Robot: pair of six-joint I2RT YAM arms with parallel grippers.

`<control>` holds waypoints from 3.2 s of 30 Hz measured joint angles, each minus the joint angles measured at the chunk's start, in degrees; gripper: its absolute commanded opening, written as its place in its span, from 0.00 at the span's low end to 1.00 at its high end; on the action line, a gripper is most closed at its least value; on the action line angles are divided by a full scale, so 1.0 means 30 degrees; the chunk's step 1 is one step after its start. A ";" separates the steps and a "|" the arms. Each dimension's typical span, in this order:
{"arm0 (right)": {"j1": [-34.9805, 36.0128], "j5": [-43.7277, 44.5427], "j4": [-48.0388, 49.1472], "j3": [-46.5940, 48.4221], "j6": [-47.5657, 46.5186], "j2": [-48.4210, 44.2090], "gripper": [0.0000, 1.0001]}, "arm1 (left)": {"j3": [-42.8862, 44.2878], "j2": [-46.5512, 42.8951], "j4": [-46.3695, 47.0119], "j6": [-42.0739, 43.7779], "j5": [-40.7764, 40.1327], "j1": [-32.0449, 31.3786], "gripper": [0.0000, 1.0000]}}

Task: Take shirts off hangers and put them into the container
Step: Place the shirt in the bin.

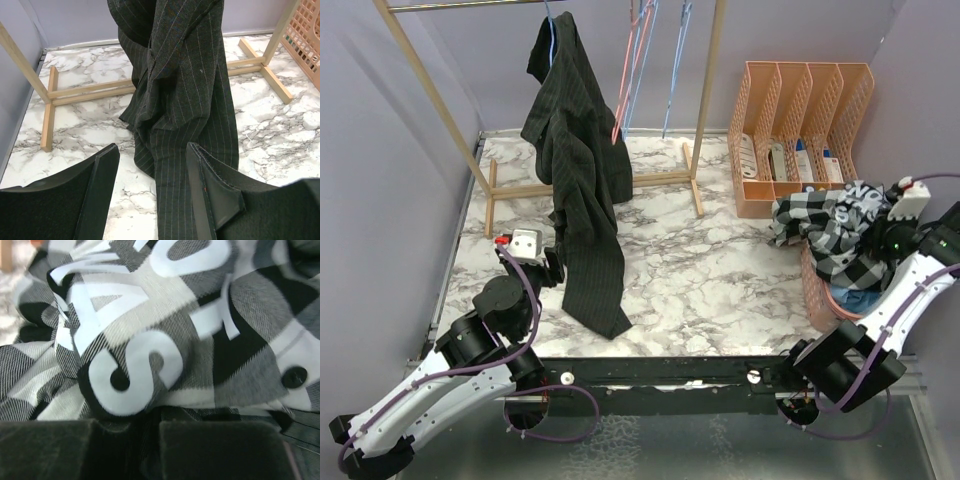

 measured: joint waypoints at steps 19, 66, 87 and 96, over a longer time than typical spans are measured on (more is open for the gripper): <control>0.0000 0.2980 0.0787 -0.7985 -1.0032 -0.2645 0.01 | -0.0080 0.0080 -0.0036 -0.0087 0.0466 0.0000 0.60; 0.0000 0.1610 -0.2361 0.4860 -0.2973 0.4051 0.85 | -0.0080 -0.0423 -0.0393 -0.0437 0.0794 0.0000 0.63; 0.0583 -0.0080 -0.4830 0.6040 -0.6572 0.7541 0.02 | -0.0080 -0.0240 -0.0430 -0.0437 0.0780 0.0000 0.63; 0.0678 -0.0182 -0.7868 0.6295 -1.0302 0.3075 0.01 | -0.0080 -0.0240 -0.0510 -0.0444 0.0772 0.0000 0.63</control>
